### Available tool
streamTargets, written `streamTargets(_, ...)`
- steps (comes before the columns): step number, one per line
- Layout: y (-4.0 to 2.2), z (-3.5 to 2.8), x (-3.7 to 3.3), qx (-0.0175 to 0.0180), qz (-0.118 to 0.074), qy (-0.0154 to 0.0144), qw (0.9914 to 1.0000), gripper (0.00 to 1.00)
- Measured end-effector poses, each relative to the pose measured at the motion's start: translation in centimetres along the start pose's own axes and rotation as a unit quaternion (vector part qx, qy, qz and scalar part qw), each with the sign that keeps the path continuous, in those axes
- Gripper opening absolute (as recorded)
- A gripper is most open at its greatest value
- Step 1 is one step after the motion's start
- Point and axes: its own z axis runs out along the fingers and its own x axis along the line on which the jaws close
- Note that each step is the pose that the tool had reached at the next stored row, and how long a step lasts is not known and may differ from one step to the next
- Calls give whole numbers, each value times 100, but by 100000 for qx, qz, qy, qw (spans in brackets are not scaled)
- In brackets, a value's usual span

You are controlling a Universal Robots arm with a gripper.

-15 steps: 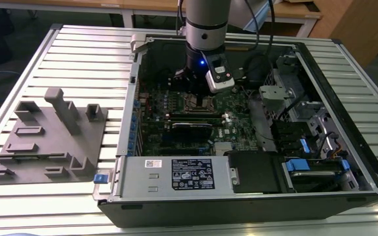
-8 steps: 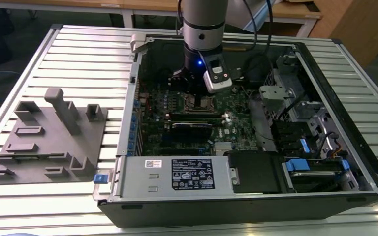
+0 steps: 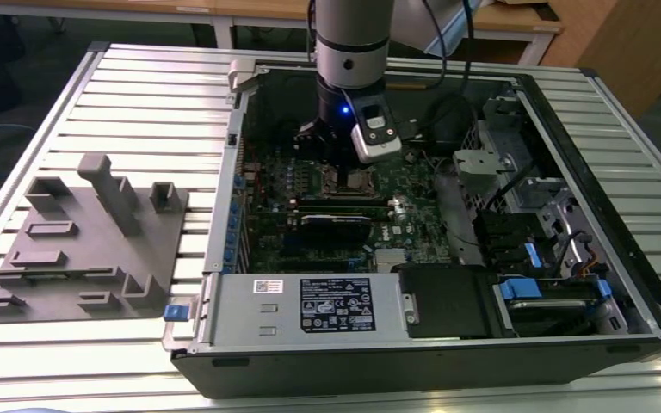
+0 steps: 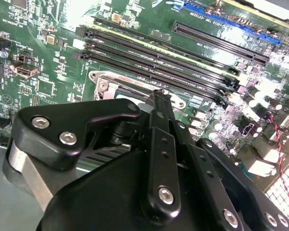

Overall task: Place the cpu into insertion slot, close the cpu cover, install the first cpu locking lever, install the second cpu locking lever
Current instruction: 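Install the second cpu locking lever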

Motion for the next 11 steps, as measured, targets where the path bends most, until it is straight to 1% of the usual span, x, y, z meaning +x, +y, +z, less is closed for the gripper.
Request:
streamTargets(4, -6, 26, 12, 18, -7, 6, 100000, 11)
streamTargets(11, -7, 28, 13, 5, -1, 2, 100000, 11)
